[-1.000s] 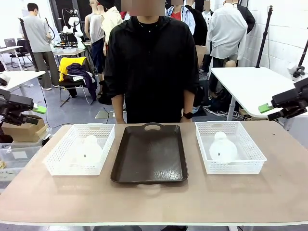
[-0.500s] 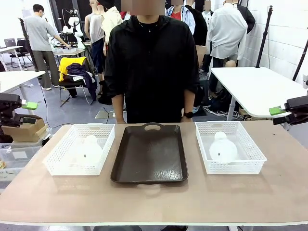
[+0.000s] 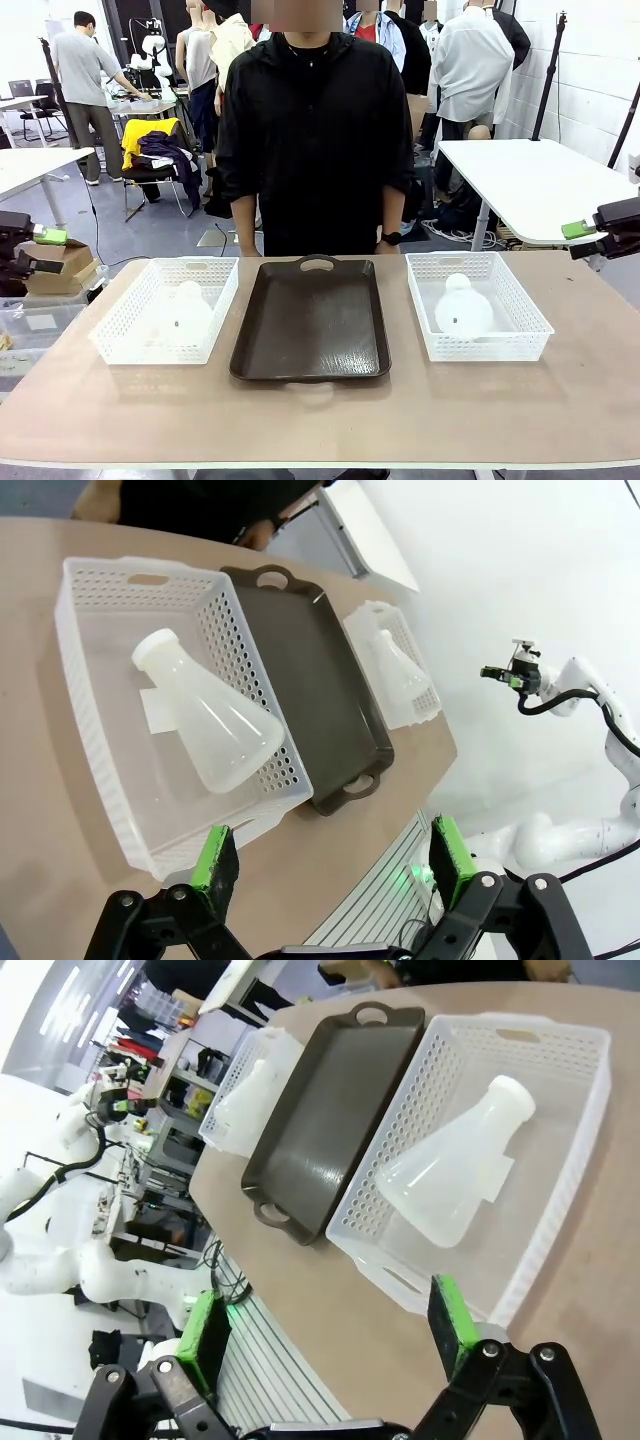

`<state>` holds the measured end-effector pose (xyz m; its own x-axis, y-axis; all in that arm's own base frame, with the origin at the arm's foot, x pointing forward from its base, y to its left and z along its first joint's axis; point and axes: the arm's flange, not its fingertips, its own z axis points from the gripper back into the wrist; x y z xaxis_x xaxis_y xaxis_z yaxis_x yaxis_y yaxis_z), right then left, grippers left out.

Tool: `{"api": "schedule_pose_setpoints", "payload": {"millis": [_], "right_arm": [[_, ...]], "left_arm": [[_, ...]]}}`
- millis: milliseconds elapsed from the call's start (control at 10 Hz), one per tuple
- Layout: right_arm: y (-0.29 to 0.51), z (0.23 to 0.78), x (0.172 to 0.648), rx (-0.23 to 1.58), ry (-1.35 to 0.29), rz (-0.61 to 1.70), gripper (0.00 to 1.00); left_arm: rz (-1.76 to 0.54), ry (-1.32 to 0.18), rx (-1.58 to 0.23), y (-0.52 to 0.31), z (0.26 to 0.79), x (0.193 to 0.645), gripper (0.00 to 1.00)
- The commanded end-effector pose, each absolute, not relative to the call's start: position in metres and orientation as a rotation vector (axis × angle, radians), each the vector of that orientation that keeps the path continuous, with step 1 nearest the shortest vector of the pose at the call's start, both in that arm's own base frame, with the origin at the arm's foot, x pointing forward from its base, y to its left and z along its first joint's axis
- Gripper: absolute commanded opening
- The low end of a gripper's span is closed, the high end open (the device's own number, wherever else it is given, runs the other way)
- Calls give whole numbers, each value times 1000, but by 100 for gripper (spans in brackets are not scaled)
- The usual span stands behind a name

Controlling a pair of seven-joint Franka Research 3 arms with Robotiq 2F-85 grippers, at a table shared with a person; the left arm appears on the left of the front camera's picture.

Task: Prepare the laboratory tools.
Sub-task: Pick up the Big flask that the person points to.

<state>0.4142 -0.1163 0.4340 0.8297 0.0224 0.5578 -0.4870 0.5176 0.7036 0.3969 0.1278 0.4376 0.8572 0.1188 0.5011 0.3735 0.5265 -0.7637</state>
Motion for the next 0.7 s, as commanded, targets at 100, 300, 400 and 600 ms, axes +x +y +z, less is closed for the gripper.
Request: {"api": "schedule_pose_setpoints", "payload": {"millis": [100,300,400,600], "right_arm": [[-111,438,419,989,-516,325,100],[-111,435,419,990,-509,319,100],[-112,432,420,932,-513,244,100],[-110,435,416,984,-517,336,100]], "left_arm": [[-216,-565,-1013,123,439,388,100],[-263,-576,-1059,123,443,389,100],[-234,-575,-1036,122,443,389,100],[-223,-551,-1031,120,443,392,100]]}}
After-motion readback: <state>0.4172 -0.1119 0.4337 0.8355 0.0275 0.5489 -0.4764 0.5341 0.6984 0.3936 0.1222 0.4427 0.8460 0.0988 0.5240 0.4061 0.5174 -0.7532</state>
